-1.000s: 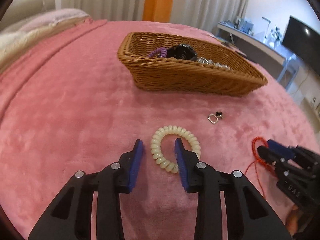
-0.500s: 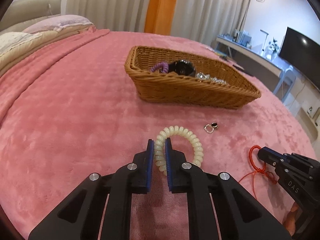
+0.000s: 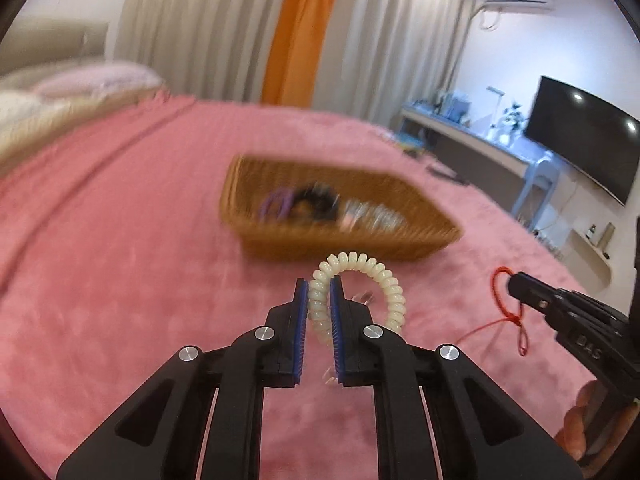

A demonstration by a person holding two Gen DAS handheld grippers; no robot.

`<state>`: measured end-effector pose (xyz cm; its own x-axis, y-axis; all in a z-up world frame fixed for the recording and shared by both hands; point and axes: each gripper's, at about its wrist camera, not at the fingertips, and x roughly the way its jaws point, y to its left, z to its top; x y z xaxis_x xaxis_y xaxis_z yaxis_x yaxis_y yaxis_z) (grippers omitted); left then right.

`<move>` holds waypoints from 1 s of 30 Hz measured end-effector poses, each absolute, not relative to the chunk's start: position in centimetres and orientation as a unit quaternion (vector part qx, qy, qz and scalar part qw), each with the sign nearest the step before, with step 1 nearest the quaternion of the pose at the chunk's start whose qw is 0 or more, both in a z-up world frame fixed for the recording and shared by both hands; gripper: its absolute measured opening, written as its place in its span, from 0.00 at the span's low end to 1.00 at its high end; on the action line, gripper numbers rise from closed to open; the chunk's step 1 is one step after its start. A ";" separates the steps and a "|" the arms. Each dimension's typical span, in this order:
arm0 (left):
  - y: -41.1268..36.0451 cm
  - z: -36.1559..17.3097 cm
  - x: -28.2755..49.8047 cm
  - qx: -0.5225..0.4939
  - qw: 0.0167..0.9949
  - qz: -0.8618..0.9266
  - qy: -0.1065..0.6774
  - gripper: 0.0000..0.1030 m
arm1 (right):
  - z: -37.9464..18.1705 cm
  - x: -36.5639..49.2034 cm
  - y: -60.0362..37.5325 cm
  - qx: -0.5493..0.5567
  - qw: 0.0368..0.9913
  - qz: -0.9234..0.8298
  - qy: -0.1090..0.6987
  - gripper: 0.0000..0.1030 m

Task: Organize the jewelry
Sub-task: 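Carry the cream hair tie and red cord into the basket and release both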

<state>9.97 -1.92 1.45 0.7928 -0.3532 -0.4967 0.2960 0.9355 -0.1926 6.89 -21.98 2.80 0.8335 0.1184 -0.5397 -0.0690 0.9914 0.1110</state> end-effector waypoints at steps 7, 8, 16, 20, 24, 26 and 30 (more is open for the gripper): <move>-3.6 8.7 11.0 -0.032 0.963 -0.172 0.205 0.09 | 10.2 9.5 -21.5 0.012 0.971 0.066 0.230 0.03; -3.9 9.3 11.8 -0.028 0.965 -0.167 0.199 0.09 | 10.8 10.4 -21.4 0.010 0.972 0.064 0.226 0.03; -6.1 8.0 19.6 0.001 0.973 -0.117 0.200 0.09 | 10.6 20.2 -22.9 0.023 0.973 0.019 0.230 0.03; -6.2 5.4 23.7 -0.016 0.969 -0.111 0.222 0.09 | 8.0 24.2 -23.6 0.049 0.965 0.024 0.257 0.03; -6.3 3.1 25.7 -0.015 0.965 -0.114 0.235 0.09 | 4.9 27.2 -23.7 0.059 0.954 0.027 0.293 0.03; -6.2 2.1 26.4 -0.016 0.963 -0.116 0.244 0.09 | 3.4 28.5 -23.6 0.059 0.947 0.023 0.315 0.03; -5.7 0.9 27.4 -0.026 0.956 -0.123 0.264 0.09 | 1.2 30.2 -23.5 0.076 0.928 0.031 0.363 0.03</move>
<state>27.42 -5.67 0.90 0.8306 -0.2485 -0.4983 0.2212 0.9685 -0.1143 30.25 -23.54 1.22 0.7351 0.1125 -0.6686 -0.0022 0.9865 0.1636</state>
